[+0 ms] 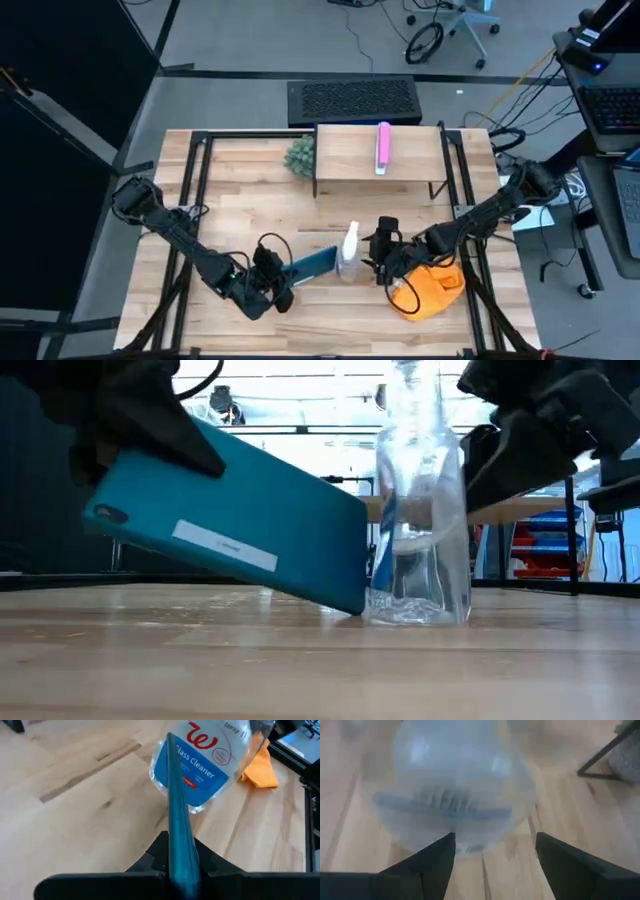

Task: Apply microfiber cloth
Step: Spray the back of the tablet with the spray bottle

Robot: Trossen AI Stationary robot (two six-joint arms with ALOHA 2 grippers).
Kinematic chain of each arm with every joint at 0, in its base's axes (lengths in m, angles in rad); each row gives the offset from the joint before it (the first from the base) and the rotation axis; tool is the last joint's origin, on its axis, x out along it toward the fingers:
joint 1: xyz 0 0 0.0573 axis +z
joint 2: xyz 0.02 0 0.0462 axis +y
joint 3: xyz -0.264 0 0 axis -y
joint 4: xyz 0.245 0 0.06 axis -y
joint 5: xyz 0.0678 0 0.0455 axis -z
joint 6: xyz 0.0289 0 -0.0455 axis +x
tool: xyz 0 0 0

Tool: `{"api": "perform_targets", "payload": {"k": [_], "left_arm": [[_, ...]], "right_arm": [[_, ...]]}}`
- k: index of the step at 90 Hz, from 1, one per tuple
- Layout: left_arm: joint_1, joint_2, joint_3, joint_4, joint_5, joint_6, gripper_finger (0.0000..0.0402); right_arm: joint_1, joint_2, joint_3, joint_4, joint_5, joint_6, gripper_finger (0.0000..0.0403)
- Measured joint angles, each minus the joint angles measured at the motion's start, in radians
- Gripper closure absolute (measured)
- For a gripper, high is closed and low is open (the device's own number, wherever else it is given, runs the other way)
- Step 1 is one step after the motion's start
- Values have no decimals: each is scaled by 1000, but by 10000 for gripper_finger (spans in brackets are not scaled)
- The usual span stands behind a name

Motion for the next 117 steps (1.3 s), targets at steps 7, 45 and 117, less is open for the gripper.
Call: {"api": "perform_targets", "payload": {"k": [7,45,117], "left_arm": [[-18,0,0,10,2,-6,396],[-37,0,-1,75,48,30,396],[-35,-154,0,-199,16,40,396]], "right_arm": [[0,0,0,7,-3,12,147],[8,-10,0,0,-20,16,147],[101,-269,0,-218,4,251,138]]}}
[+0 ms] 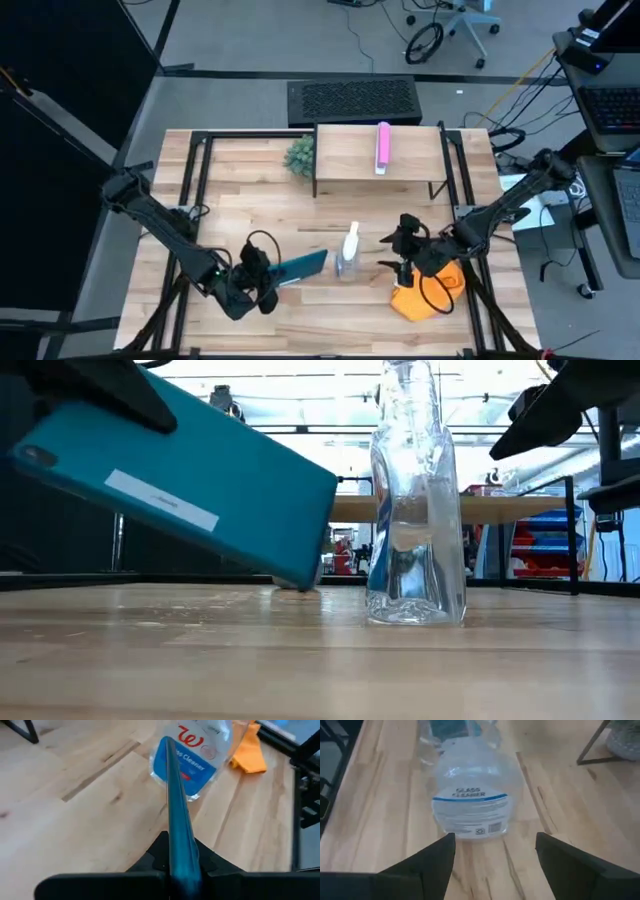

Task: Apply microfiber cloth
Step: Spray the back of the tablet with the spray bottle

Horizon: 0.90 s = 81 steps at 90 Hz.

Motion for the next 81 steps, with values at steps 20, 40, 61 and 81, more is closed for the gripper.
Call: {"api": "perform_targets", "payload": {"k": [20,40,61,81], "left_arm": [[27,0,0,-10,6,9,396],[27,-1,0,-22,8,15,396],[27,-32,0,-45,-5,20,396],[65,-90,2,-112,-46,97,396]], "right_arm": [[-4,0,0,-14,-5,20,51],[-5,0,0,-14,-29,7,25],[-4,1,0,7,-36,-58,40],[-5,1,0,88,-30,-6,41]]}}
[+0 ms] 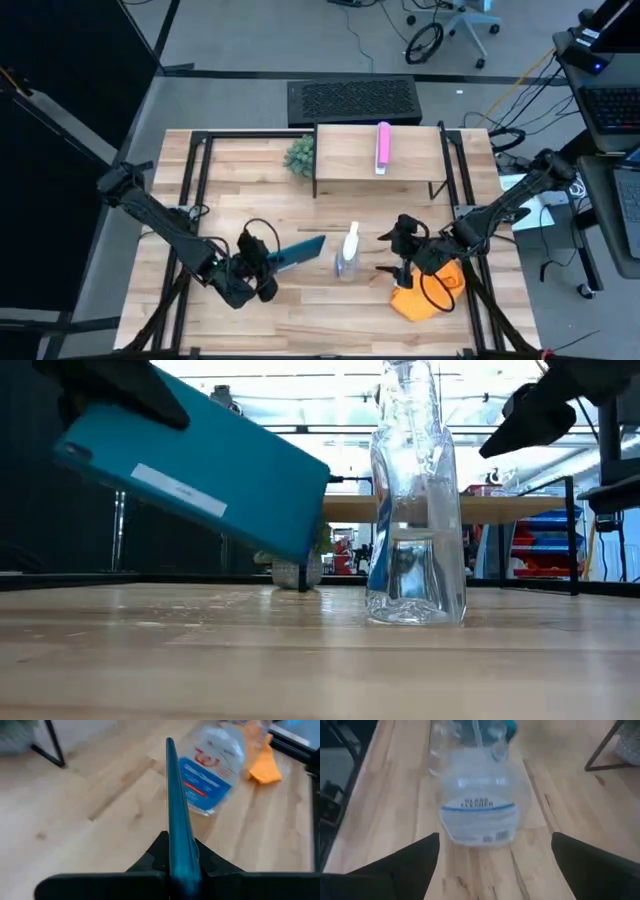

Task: Apply microfiber cloth
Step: Spray the back of the tablet with the spray bottle

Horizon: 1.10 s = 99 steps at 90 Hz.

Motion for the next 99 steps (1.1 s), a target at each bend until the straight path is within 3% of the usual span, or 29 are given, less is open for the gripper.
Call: {"api": "perform_targets", "payload": {"k": [11,32,48,56,77,99], "left_arm": [[41,-28,0,-28,0,58,396],[131,-81,0,-36,34,224,396],[209,-127,0,-70,38,311,396],[248,-137,0,-42,65,377,396],[352,-114,0,77,169,529,396],[445,-113,0,184,173,652,397]], "right_arm": [[-1,0,0,75,7,-32,41],[42,0,0,222,179,-194,42],[48,5,2,354,205,-303,42],[46,13,2,345,265,-345,42],[-4,131,2,482,283,-434,42],[-54,185,2,577,332,-504,42]]}}
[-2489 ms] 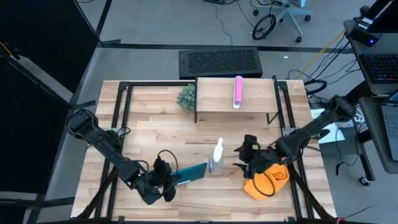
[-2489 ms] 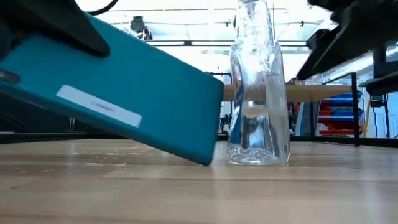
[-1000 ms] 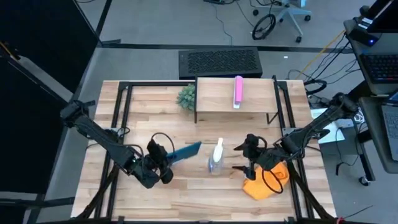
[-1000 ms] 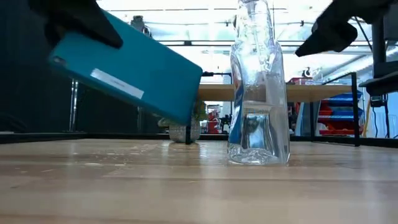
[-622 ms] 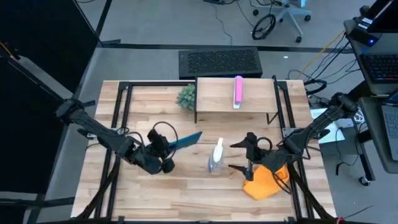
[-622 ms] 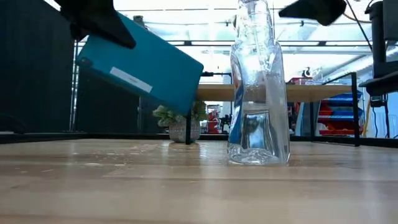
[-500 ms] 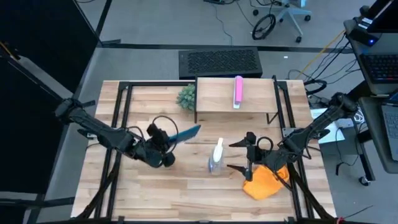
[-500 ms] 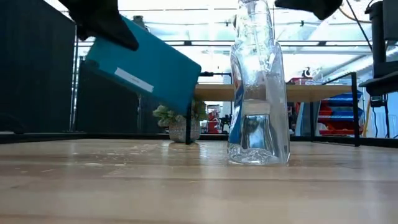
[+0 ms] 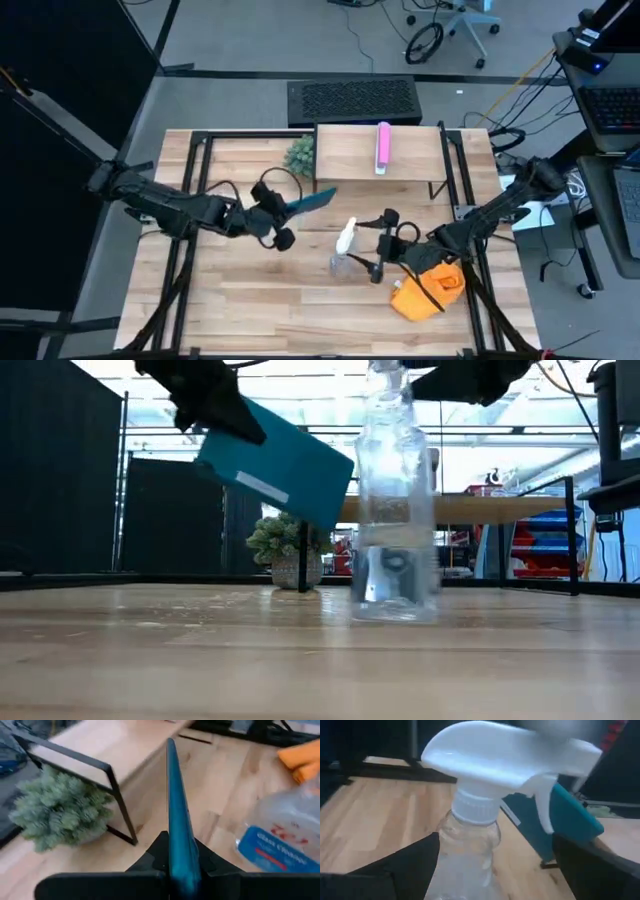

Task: Apply microfiber cloth
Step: Spray the back of the tablet with the spray bottle

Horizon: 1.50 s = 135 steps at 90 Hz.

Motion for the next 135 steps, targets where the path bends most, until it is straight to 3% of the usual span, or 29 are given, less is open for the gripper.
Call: {"api": "perform_targets", "payload": {"k": [28,55,76,88,105,121,135], "left_arm": [[50,1,0,131,56,69,397],[39,64,-2,167,73,26,397],[90,76,-2,323,80,134,397],[108,75,-2,425,158,191,397],[134,75,-2,517,375,228,397],[133,75,-2,584,455,254,397],[133,75,-1,584,463,255,397]], "right_arm": [[4,-16,0,100,-6,17,42],[-25,80,-1,247,38,-14,42],[-43,105,-1,284,33,-20,42],[-37,106,-1,289,-12,-21,42],[-37,106,-1,288,-76,-48,42],[-36,106,-1,287,-107,-47,48],[-36,106,-1,290,-105,-42,101]]}}
